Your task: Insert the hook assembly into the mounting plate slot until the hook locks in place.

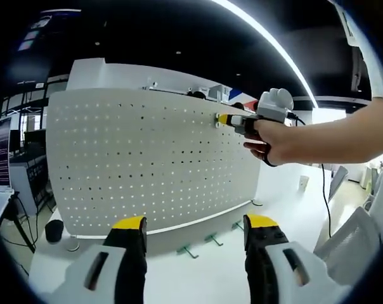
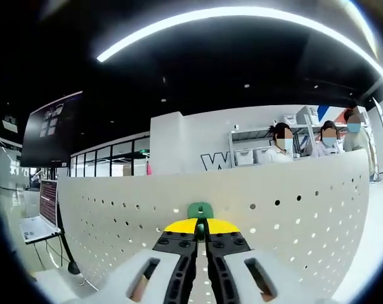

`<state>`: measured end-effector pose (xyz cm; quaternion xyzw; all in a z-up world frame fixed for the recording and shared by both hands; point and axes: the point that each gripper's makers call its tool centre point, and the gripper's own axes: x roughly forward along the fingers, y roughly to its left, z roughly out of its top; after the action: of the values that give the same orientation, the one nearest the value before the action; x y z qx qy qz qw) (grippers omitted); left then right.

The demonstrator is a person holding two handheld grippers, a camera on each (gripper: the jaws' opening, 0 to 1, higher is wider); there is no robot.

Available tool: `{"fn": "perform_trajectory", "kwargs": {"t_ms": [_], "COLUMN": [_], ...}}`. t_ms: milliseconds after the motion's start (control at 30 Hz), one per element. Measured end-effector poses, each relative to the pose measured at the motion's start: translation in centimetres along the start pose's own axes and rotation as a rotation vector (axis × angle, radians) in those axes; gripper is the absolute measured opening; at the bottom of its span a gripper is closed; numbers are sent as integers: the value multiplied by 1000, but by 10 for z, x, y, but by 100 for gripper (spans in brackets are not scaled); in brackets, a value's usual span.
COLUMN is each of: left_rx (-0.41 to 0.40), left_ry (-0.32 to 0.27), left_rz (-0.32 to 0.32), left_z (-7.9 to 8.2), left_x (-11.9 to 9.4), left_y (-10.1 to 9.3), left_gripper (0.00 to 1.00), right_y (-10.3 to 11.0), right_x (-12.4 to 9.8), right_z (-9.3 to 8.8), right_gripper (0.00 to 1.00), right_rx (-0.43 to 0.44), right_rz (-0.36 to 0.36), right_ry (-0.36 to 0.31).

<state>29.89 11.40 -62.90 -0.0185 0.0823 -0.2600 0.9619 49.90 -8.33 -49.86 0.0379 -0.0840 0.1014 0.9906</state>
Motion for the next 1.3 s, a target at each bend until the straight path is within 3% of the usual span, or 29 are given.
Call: {"fn": "perform_trajectory", "kwargs": {"t_ms": [400, 667, 767, 1033, 1300], "left_rx": [-5, -10, -10, -11, -6], "left_ry": [-4, -9, -10, -10, -14], "left_rz": [9, 6, 4, -7, -16], "left_z": [2, 1, 2, 1, 4], "left_x": [-7, -7, -6, -3, -1], "left_y": [7, 7, 6, 4, 2], "left_gripper": [62, 62, 62, 63, 64], "right_y": [0, 3, 5, 17, 11], "right_x": [1, 0, -2, -9, -15], "right_z": [-1, -3, -2, -13, -20], "right_gripper": [2, 4, 6, 19, 26], "right_rx": [43, 46, 135, 99, 85], "right_rz": [-114, -98, -74, -10, -17], "right_ry": [-21, -2, -22, 26, 56]}}
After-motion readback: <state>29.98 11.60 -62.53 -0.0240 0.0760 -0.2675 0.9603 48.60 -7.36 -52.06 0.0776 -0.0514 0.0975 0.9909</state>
